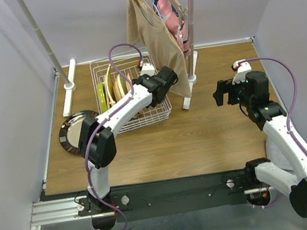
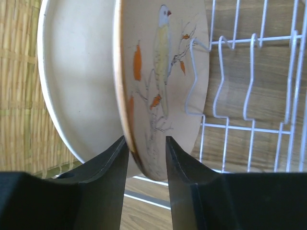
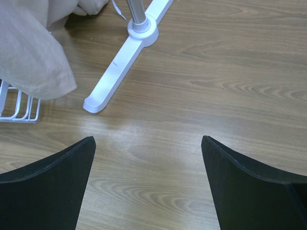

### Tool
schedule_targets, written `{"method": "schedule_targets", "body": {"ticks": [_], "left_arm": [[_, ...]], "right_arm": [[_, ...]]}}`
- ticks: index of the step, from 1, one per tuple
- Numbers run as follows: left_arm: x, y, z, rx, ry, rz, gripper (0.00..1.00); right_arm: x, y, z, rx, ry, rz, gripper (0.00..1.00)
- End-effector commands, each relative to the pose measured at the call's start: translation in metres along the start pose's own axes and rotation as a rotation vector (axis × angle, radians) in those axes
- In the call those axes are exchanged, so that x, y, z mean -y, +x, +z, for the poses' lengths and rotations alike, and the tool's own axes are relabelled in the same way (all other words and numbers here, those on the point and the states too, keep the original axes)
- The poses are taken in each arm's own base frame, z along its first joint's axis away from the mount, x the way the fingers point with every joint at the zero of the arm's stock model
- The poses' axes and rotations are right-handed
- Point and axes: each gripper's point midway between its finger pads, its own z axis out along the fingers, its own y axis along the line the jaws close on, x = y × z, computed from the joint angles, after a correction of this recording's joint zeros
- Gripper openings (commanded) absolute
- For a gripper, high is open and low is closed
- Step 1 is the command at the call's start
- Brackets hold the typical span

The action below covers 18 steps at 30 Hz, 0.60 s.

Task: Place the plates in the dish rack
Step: Insert the plate into the dish rack, then grab a plate with the left arm

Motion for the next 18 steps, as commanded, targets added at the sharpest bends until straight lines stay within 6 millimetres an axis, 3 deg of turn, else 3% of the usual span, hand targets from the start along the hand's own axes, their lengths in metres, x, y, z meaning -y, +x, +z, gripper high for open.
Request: {"method": "schedule_targets", "body": {"ticks": [1, 10, 18], "left_arm": [[-0.01, -0.028, -0.032, 0.066, 0.07, -0.06, 0.58], [-0.025, -0.04, -0.053, 0.102, 0.114, -0.09, 0.59], [-0.037, -0.074, -0.095, 0.18, 0.27, -0.161, 0.6]], "right_arm": [[0.007, 0.0, 0.001, 0.013, 0.03, -0.011, 1.0], [0.003, 0.001, 0.001, 0.013, 0.012, -0.016, 1.0], [-0.001, 0.004, 0.001, 0.007, -0.018, -0.043, 1.0]]}}
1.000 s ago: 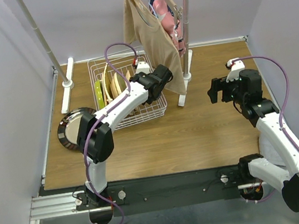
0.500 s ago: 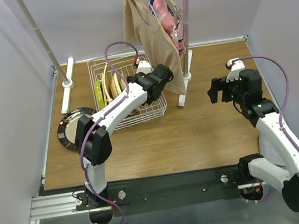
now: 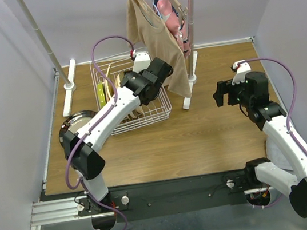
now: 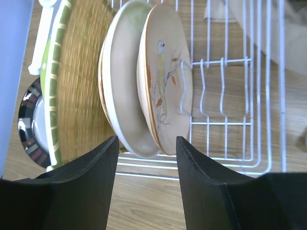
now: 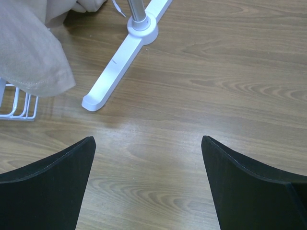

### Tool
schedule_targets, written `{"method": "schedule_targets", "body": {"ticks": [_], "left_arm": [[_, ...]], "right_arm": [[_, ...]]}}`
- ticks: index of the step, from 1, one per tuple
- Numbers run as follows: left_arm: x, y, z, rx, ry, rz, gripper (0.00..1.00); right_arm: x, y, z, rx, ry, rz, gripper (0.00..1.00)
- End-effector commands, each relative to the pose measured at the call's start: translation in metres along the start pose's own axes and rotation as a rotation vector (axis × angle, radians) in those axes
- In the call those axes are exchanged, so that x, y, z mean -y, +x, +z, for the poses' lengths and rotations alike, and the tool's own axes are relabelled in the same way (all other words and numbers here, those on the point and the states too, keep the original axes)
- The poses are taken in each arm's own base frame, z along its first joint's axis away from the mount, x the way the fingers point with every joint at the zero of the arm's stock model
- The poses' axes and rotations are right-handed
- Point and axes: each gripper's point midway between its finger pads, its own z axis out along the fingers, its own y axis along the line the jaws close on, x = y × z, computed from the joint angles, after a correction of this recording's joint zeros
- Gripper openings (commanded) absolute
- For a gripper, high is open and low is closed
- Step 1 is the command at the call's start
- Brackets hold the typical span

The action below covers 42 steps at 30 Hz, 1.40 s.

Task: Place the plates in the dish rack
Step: Grab a plate with the left arm

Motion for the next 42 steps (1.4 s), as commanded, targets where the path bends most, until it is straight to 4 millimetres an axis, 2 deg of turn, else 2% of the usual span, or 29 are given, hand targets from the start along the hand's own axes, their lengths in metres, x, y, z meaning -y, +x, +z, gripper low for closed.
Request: {"method": "schedule_targets", "body": {"ticks": [1, 2, 6, 8, 10, 11, 12, 14, 15, 16, 17, 20, 22, 23, 24, 25, 26, 27, 29, 30, 32, 33, 34, 35, 36, 41, 42], "left_arm": [[-0.004, -0.041, -0.041, 0.096, 0.162, -0.076, 0.63], [-0.001, -0.046, -0.045, 0.115, 0.189, -0.098, 0.79], [-0.014, -0.067, -0.067, 0.189, 0.275, -0.159, 0.8], [-0.019, -0.072, -0.07, 0.218, 0.295, -0.184, 0.8], [-0.038, -0.082, -0.08, 0.26, 0.326, -0.229, 0.8], [-0.04, -0.084, -0.075, 0.279, 0.339, -0.256, 0.8], [-0.058, -0.091, -0.081, 0.307, 0.373, -0.294, 0.8], [-0.071, -0.093, -0.073, 0.34, 0.395, -0.341, 0.8], [-0.082, -0.097, -0.084, 0.37, 0.441, -0.367, 0.8], [-0.099, -0.1, -0.077, 0.387, 0.415, -0.385, 0.8], [-0.104, -0.102, -0.076, 0.404, 0.417, -0.399, 0.8], [-0.127, -0.094, -0.058, 0.403, 0.391, -0.411, 0.8], [-0.13, -0.082, -0.043, 0.381, 0.395, -0.404, 0.8], [-0.145, -0.083, -0.032, 0.394, 0.362, -0.428, 0.8], [-0.147, -0.071, -0.025, 0.376, 0.366, -0.429, 0.8], [-0.155, -0.068, -0.02, 0.377, 0.353, -0.445, 0.8], [-0.171, -0.069, -0.013, 0.401, 0.325, -0.482, 0.8], [-0.176, -0.059, -0.011, 0.4, 0.332, -0.496, 0.8], [-0.192, -0.055, -0.009, 0.432, 0.317, -0.536, 0.8], [-0.206, -0.042, -0.004, 0.429, 0.299, -0.568, 0.8], [-0.222, -0.037, -0.001, 0.455, 0.276, -0.608, 0.8], [-0.221, -0.024, 0.003, 0.44, 0.288, -0.631, 0.8], [-0.232, -0.018, 0.01, 0.44, 0.258, -0.657, 0.8], [-0.229, -0.017, 0.011, 0.45, 0.289, -0.663, 0.8], [-0.224, -0.001, 0.021, 0.413, 0.299, -0.677, 0.8], [-0.228, 0.034, 0.043, 0.356, 0.292, -0.778, 0.81], [-0.222, 0.047, 0.048, 0.326, 0.309, -0.789, 0.81]], "right_arm": [[-0.001, 0.002, 0.001, 0.01, -0.02, -0.04, 1.0], [-0.001, 0.001, 0.001, 0.01, -0.02, -0.039, 1.0], [-0.001, 0.003, 0.002, 0.006, -0.023, -0.045, 1.0], [-0.002, 0.005, 0.002, 0.001, -0.026, -0.046, 1.0], [-0.002, 0.004, 0.003, 0.001, -0.027, -0.049, 1.0], [-0.002, 0.007, 0.004, -0.006, -0.028, -0.049, 1.0], [-0.001, 0.007, 0.004, -0.008, -0.028, -0.051, 1.0], [-0.002, 0.008, 0.004, -0.009, -0.032, -0.056, 1.0], [-0.002, 0.008, 0.004, -0.009, -0.034, -0.057, 1.0], [-0.003, 0.008, 0.005, -0.011, -0.035, -0.059, 1.0], [-0.002, 0.008, 0.005, -0.011, -0.035, -0.058, 1.0], [-0.004, 0.01, 0.005, -0.015, -0.049, -0.063, 1.0], [-0.006, 0.01, 0.005, -0.016, -0.057, -0.068, 1.0], [-0.006, 0.011, 0.006, -0.018, -0.059, -0.07, 1.0], [-0.006, 0.011, 0.006, -0.017, -0.059, -0.072, 1.0], [-0.005, 0.012, 0.006, -0.02, -0.057, -0.073, 1.0], [-0.006, 0.012, 0.006, -0.022, -0.059, -0.075, 1.0], [-0.005, 0.013, 0.007, -0.024, -0.059, -0.076, 1.0], [-0.005, 0.013, 0.007, -0.025, -0.061, -0.08, 1.0], [-0.006, 0.013, 0.007, -0.024, -0.065, -0.084, 1.0], [-0.006, 0.014, 0.008, -0.029, -0.068, -0.088, 1.0], [-0.008, 0.014, 0.008, -0.028, -0.084, -0.099, 1.0], [-0.01, 0.015, 0.009, -0.033, -0.096, -0.107, 1.0], [-0.012, 0.015, 0.009, -0.032, -0.109, -0.116, 1.0], [-0.015, 0.016, 0.009, -0.034, -0.132, -0.131, 1.0], [-0.022, 0.019, 0.008, -0.035, -0.179, -0.163, 1.0], [-0.023, 0.021, 0.009, -0.038, -0.192, -0.169, 1.0]]}}
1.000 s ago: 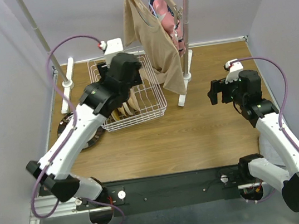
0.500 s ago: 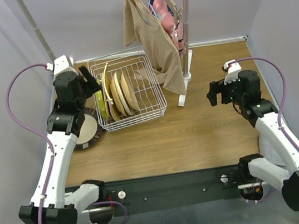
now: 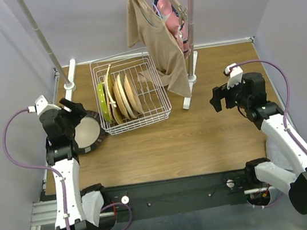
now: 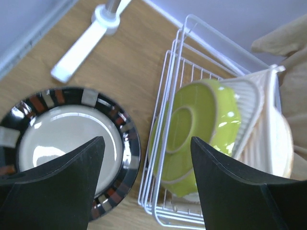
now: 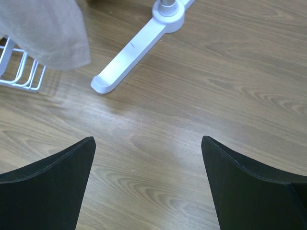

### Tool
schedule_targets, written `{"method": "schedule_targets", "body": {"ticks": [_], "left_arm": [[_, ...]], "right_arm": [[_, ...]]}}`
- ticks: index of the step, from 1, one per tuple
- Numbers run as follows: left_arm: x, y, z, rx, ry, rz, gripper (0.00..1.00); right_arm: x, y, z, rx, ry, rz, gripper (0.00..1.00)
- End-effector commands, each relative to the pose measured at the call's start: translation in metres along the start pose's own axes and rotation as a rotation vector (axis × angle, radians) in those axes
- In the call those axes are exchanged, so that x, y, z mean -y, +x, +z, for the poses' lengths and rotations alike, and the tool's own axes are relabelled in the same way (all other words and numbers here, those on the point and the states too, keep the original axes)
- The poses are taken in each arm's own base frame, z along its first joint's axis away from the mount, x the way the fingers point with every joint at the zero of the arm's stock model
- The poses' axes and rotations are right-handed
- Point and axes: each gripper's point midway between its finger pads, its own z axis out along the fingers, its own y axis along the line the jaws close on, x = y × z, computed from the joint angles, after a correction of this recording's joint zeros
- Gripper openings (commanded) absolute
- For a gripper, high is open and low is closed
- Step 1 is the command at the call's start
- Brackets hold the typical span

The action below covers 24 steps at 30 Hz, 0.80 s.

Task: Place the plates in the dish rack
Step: Grab a plate with the left arm

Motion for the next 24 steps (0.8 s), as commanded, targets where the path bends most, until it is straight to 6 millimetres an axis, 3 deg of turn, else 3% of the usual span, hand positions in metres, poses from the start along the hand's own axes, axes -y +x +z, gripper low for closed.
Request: {"method": "schedule_targets", "body": {"ticks": [1, 6, 12, 24], "left_arm": [[-0.008, 0.03, 0.003, -0.054, 0.059, -0.117, 0.81], [-0.038, 0.071, 0.003, -0.123, -0.006, -0.253, 0.81], [-0.045, 0.107, -0.006, -0.177, 0.001, -0.378, 0.81], [-0.077, 0.137, -0.01, -0.186, -0.151, -0.493, 0.81]], "right_arm": [[-0.011, 0.003, 0.002, 0.012, -0.082, -0.058, 1.0], [-0.021, 0.006, 0.002, 0.012, -0.141, -0.085, 1.0], [-0.025, 0.009, 0.002, 0.007, -0.171, -0.102, 1.0], [-0.024, 0.01, 0.002, 0.0, -0.165, -0.105, 1.0]]}}
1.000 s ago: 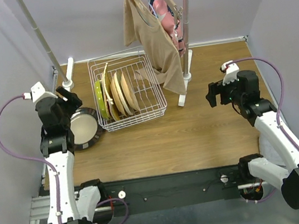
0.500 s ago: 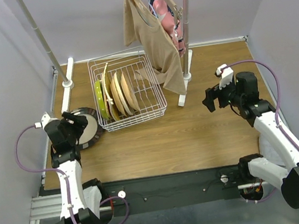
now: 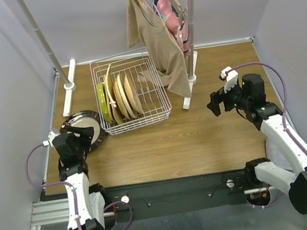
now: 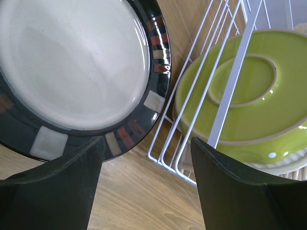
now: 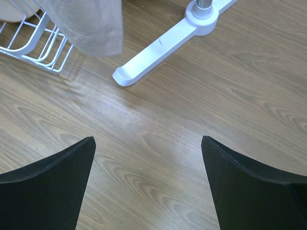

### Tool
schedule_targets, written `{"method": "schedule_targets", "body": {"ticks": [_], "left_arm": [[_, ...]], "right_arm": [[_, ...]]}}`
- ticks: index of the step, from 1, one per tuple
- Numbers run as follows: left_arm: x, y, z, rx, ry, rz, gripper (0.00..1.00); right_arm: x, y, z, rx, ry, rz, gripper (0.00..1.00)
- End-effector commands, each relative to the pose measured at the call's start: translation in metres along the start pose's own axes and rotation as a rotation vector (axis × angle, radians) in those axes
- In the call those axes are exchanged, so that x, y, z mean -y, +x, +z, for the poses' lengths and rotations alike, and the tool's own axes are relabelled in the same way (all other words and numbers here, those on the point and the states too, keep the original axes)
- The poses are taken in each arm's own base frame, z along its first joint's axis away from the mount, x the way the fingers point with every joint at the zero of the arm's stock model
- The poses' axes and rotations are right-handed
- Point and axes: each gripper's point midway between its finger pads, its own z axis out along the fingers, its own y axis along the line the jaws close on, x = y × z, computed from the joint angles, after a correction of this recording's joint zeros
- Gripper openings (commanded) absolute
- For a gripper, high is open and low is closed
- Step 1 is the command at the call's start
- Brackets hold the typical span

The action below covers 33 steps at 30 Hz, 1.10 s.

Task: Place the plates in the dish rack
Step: Grab a plate with the left arm

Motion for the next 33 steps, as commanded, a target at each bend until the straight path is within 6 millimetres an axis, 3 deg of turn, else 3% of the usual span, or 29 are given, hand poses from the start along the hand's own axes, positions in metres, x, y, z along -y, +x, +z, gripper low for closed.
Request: {"method": "schedule_targets", "body": {"ticks": [1, 7, 33], "left_arm": [[-0.013, 0.001, 0.001, 0.025, -0.044, -0.071, 0.81], [-0.027, 0.011, 0.004, 0.007, -0.083, -0.133, 0.81], [-0.059, 0.009, -0.001, 0.041, -0.277, -0.221, 0.78]], "right_arm": [[-0.002, 0.004, 0.002, -0.004, -0.018, -0.01, 1.0], [-0.001, 0.004, 0.002, -0.006, -0.012, -0.011, 1.0], [0.001, 0.008, 0.004, -0.018, -0.005, -0.012, 1.0]]}}
